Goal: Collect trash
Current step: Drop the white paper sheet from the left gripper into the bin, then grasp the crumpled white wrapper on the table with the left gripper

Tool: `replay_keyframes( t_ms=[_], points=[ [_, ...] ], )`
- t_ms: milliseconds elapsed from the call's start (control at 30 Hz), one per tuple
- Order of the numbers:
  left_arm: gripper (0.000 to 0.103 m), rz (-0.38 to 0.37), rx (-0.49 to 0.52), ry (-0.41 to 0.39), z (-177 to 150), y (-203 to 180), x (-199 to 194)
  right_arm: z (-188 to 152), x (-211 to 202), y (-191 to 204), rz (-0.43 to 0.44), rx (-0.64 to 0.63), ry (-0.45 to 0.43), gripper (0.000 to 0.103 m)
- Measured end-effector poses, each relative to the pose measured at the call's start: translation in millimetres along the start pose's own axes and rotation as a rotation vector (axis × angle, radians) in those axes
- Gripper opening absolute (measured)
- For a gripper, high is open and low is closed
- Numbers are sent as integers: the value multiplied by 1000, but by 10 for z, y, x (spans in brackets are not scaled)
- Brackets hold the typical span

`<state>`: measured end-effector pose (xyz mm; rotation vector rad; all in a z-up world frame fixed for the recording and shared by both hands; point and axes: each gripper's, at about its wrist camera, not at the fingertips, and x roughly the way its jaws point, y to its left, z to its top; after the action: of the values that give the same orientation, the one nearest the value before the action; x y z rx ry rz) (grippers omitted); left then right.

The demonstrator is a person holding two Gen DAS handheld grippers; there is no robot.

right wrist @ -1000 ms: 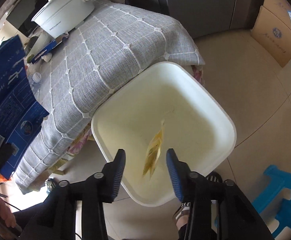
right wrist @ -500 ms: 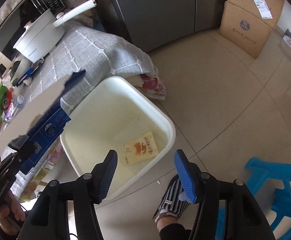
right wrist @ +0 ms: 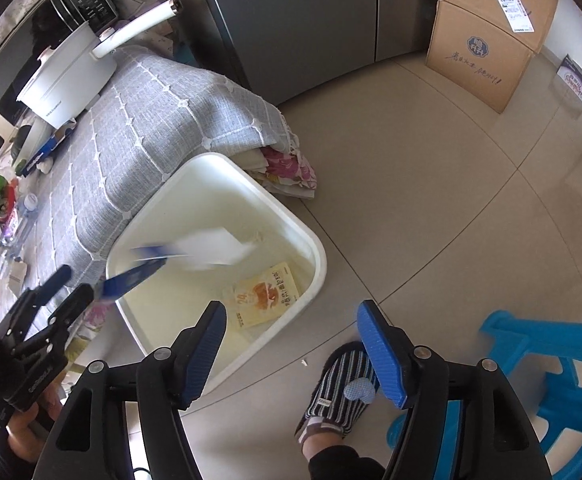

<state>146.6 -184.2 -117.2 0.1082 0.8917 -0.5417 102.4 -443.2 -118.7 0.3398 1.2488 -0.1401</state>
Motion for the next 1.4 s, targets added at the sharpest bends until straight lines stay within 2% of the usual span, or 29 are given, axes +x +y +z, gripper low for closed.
replay_keyframes(
  t_ms=[433,667,967,1100,1400],
  points=[
    [102,182,-54,-21,-102,521,-476,72,-34,479,-5,-75,-16,74],
    [102,313,-128,12,-253,1044,-730,114,-2,975,1,-155,-16,75],
    [102,398,-277,26,-366,1770,-911,90,57,1622,18,-257,-14,75],
    [99,416,-322,23,-357,1999,-842,81,95,1798,21,-279,-8,76],
    [73,436,-341,94,-377,2320,-447,60,199,1978,2,-300,3,79]
  ],
)
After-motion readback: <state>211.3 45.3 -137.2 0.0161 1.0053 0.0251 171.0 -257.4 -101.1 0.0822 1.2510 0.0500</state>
